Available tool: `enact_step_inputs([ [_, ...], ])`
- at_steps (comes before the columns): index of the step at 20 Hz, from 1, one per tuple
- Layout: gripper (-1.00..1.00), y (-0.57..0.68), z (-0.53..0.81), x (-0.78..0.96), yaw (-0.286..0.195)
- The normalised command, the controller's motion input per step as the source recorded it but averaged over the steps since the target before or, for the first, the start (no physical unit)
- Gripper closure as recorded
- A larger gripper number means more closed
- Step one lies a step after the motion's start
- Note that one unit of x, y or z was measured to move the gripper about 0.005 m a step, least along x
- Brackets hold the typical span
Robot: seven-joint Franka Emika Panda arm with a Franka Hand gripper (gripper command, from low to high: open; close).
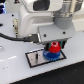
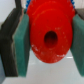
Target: Insert the blue gear onto the right peg, followed by the red gear
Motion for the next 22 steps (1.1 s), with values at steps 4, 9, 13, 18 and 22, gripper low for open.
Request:
enact_step_inputs([
  [4, 1.00, -0.05, -0.08, -0.01, 0.000],
  [9, 1.00, -0.04, 0.01, 0.07, 0.000],
  [13, 1.00, -0.13, 0.21, 0.12, 0.000],
  [18, 1.00, -0.06, 0.14, 0.04, 0.000],
  [22, 1.00, -0.04, -0.01, 0.02, 0.000],
])
